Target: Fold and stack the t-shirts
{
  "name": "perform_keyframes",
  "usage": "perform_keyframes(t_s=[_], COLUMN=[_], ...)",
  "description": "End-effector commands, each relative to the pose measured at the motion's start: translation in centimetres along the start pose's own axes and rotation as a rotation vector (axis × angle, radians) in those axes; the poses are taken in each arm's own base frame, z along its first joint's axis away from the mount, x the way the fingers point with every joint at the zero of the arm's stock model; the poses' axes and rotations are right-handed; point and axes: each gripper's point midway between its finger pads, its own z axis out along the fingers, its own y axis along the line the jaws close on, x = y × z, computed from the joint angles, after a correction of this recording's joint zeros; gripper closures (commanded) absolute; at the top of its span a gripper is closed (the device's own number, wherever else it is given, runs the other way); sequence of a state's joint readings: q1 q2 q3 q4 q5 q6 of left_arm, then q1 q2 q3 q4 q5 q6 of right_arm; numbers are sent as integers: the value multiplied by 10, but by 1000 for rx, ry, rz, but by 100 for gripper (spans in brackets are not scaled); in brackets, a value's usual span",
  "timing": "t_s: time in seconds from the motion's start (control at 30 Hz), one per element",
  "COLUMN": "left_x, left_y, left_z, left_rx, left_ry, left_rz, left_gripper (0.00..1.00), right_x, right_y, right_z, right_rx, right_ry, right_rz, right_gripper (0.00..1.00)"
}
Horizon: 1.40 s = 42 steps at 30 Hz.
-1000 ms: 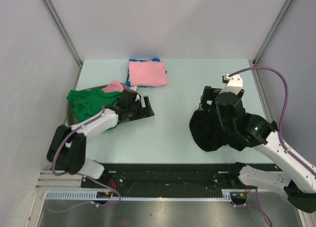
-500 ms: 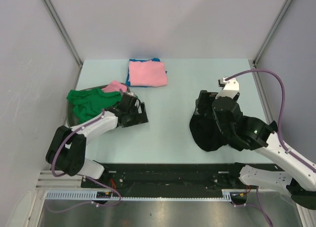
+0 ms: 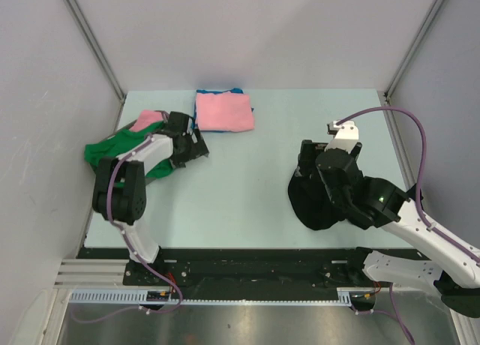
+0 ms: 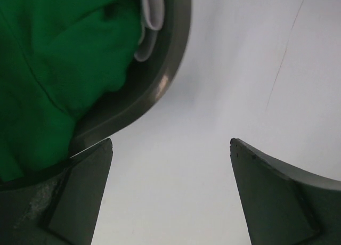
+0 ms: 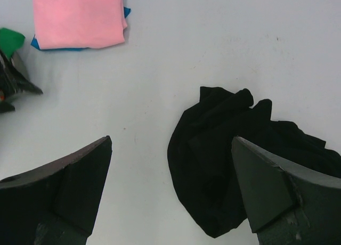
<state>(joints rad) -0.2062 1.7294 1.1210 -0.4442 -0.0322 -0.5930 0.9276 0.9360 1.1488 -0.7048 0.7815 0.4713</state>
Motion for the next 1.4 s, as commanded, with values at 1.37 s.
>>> perform_keyframes(t_s=[1.37], left_x=[27], left_y=[146], left_z=[-110], left_rx=[-232], left_ry=[-111], left_rz=[-117], left_gripper=[6], right_x=[35], right_y=[47], right_z=[-19], right_rx=[-137], right_ry=[49], right_rz=[29], right_gripper=[0])
